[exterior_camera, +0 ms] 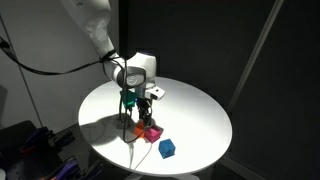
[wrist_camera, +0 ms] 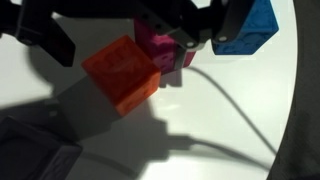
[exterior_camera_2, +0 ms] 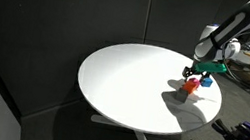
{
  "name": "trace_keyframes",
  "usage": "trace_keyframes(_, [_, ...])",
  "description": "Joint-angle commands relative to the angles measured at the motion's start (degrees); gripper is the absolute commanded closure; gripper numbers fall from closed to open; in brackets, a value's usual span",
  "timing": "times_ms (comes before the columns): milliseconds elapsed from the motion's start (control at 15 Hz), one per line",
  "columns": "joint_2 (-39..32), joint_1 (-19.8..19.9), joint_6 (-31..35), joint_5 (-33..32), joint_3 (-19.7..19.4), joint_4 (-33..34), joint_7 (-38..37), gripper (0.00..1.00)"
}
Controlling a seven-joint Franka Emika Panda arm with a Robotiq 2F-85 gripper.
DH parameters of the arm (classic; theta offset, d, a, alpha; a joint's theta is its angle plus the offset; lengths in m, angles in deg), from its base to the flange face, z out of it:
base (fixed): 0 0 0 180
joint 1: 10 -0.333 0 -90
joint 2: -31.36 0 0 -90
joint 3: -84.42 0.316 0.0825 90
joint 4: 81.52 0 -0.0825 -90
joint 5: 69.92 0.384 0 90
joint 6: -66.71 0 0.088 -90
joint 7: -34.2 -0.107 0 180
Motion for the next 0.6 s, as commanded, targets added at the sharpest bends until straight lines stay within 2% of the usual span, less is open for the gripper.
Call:
trace_keyframes(0, [0.55,-1.28,-0.97,-0.21,-0.66,0.55,-1.48,0.00])
trace_keyframes(533, [0.06,-1.84,-0.67,-0.41,-0.86,0.50,-1.46,0.00])
